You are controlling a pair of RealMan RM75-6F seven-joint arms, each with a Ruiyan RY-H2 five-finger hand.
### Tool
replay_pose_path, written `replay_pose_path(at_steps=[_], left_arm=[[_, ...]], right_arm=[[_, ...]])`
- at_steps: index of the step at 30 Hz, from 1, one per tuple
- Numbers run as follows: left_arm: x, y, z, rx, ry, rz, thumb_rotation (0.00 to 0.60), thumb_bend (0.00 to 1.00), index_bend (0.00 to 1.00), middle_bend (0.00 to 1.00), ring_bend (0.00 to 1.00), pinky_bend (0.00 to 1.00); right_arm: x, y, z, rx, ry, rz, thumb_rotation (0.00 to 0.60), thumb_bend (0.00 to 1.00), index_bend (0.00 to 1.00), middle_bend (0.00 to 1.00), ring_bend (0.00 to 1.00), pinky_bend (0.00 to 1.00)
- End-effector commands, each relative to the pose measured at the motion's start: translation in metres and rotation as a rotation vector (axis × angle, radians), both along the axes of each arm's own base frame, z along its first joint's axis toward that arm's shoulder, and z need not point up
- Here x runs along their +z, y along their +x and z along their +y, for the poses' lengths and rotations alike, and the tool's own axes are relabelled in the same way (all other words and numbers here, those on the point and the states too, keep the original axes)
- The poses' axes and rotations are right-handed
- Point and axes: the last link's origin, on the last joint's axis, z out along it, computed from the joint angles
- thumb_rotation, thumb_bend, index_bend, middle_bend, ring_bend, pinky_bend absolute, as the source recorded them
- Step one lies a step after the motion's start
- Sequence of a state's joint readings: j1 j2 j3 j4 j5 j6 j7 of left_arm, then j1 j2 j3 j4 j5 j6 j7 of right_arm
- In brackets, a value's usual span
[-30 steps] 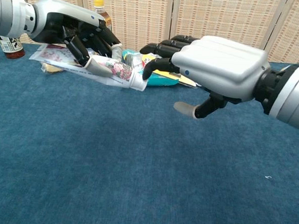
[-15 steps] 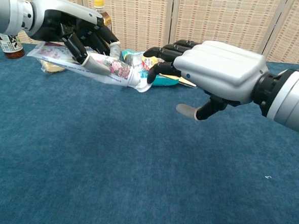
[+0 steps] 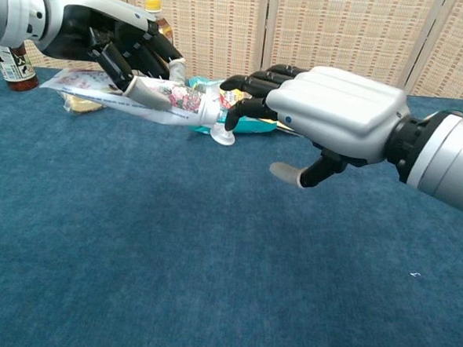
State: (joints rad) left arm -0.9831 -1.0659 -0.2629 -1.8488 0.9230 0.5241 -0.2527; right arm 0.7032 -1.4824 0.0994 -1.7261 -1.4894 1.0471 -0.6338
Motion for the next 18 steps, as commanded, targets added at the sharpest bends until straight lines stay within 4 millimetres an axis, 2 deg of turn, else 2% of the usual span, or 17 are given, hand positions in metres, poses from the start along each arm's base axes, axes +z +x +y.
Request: replay_pose_path(at_steps=[1,10,13,18], left_arm=[[0.001,0.001,-0.001,0.003,-0.006,-0.007,0.6,0.38,0.58,0.63,0.37,0.0],[0.003,0.0,-0.002,0.001,-0.014,-0.009,0.6,0.38,0.58,0.63,0.37,0.0],[0.001,-0.006,0.001,-0.02,0.01,0.02,0.6,0.38,0.58,0.62,0.37,0.0],[-0.008,-0.02,0.004,-0.045,0.052,0.056,0.6,0.38,0.56,0.61,0.37,0.0]], right_arm=[[-0.002,0.001,0.0,0.003,0.001,-0.005,0.6,0.32,0.26,0.04,0.0,0.0],[-0.004,0.001,0.002,0.0,0.007,-0.019,0.6,0.32,0.26,0.04,0.0,0.0],[0.006,0.0,0.004,-0.006,-0.002,-0.04,0.6,0.32,0.26,0.04,0.0,0.0],[0.038,-0.011,0.004,-0.023,-0.064,-0.067,0.6,0.32,0.26,0.04,0.0,0.0]])
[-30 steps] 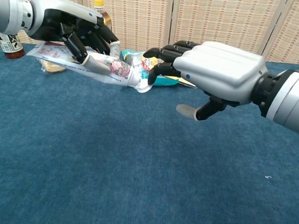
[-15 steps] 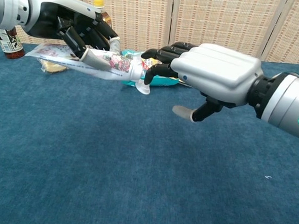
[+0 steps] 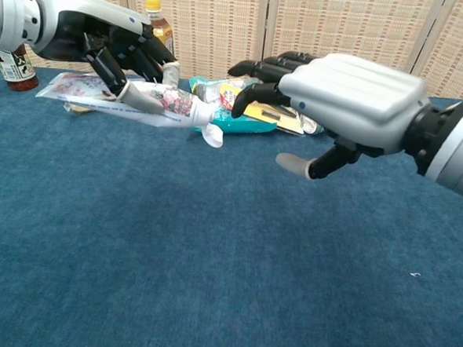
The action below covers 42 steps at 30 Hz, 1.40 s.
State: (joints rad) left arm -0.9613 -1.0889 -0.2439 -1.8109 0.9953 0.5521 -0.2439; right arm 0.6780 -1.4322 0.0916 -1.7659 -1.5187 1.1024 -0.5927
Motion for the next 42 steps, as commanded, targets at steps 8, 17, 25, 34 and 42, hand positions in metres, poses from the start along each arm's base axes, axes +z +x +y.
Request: replay_pose_path(at_steps=[8,17,25,34,42], left_arm=[[-0.028,-0.046,0.01,-0.038,0.078,0.138,0.6,0.38,0.55,0.59,0.36,0.0],[-0.053,-0.076,0.026,-0.099,0.18,0.279,0.6,0.38,0.53,0.58,0.34,0.0],[-0.069,-0.106,0.033,-0.18,0.311,0.487,0.6,0.38,0.47,0.53,0.31,0.0],[-0.037,-0.12,0.022,-0.076,0.346,0.441,0.6,0.38,0.27,0.29,0.13,0.0],[0.024,-0.158,-0.024,0.024,0.493,0.352,0.6,0.38,0.28,0.29,0.13,0.0]], right_arm=[[0.07,-0.04,0.0,-0.094,-0.148,-0.022,0.6,0.31,0.26,0.04,0.0,0.0],[0.103,-0.071,0.001,-0.191,-0.19,-0.025,0.6,0.31,0.26,0.04,0.0,0.0],[0.111,-0.089,0.007,-0.25,-0.161,-0.039,0.6,0.31,0.26,0.04,0.0,0.0],[0.129,-0.108,0.009,-0.305,-0.216,-0.052,0.6,0.31,0.26,0.04,0.0,0.0],[0.151,-0.142,0.028,-0.434,-0.282,-0.035,0.6,0.31,0.26,0.04,0.0,0.0]])
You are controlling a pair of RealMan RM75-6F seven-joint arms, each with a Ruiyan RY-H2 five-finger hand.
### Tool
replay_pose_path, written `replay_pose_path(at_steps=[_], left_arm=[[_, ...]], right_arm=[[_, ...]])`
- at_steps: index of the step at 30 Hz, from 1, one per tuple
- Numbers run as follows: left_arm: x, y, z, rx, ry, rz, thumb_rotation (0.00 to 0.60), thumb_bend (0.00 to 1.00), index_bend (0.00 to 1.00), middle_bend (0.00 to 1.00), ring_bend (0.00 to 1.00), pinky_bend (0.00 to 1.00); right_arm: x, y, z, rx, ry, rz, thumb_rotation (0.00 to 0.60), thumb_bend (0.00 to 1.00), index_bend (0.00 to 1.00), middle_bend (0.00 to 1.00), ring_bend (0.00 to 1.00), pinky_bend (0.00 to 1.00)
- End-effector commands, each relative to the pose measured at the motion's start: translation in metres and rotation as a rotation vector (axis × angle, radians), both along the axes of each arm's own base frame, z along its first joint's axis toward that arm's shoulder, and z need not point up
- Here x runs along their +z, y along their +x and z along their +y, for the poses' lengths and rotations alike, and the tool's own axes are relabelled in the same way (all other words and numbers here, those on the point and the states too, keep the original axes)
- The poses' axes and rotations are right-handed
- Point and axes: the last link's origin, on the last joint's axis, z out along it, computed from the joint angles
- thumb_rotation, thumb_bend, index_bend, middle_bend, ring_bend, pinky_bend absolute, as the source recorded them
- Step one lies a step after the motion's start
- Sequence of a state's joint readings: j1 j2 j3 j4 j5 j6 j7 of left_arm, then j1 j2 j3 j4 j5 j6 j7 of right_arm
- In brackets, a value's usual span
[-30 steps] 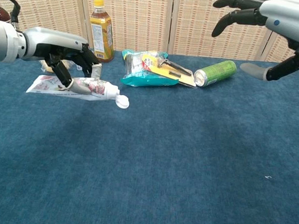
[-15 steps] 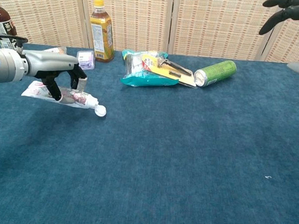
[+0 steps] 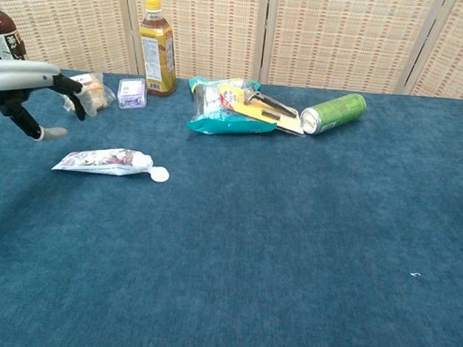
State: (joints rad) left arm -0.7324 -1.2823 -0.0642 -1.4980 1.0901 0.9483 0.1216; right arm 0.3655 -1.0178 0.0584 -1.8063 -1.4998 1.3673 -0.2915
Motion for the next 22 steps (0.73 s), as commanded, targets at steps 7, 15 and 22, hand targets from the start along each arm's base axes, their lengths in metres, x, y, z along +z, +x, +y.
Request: replay_pose_path(at_steps=[7,15,22], left_arm=[[0.064,-0.063,-0.085,0.053,0.277,-0.064,0.6,0.38,0.28,0.28,0.13,0.0],[0.075,-0.101,-0.151,0.12,0.391,-0.059,0.6,0.38,0.32,0.28,0.13,0.0],[0.074,-0.105,-0.173,0.133,0.431,-0.072,0.6,0.38,0.32,0.29,0.13,0.0]], right_arm=[[0.01,-0.047,0.028,-0.223,-0.012,-0.039,0.6,0.32,0.21,0.04,0.0,0.0],[-0.002,-0.066,0.047,-0.292,0.006,-0.072,0.6,0.32,0.18,0.04,0.0,0.0],[-0.003,-0.064,0.051,-0.28,-0.004,-0.082,0.6,0.32,0.18,0.04,0.0,0.0]])
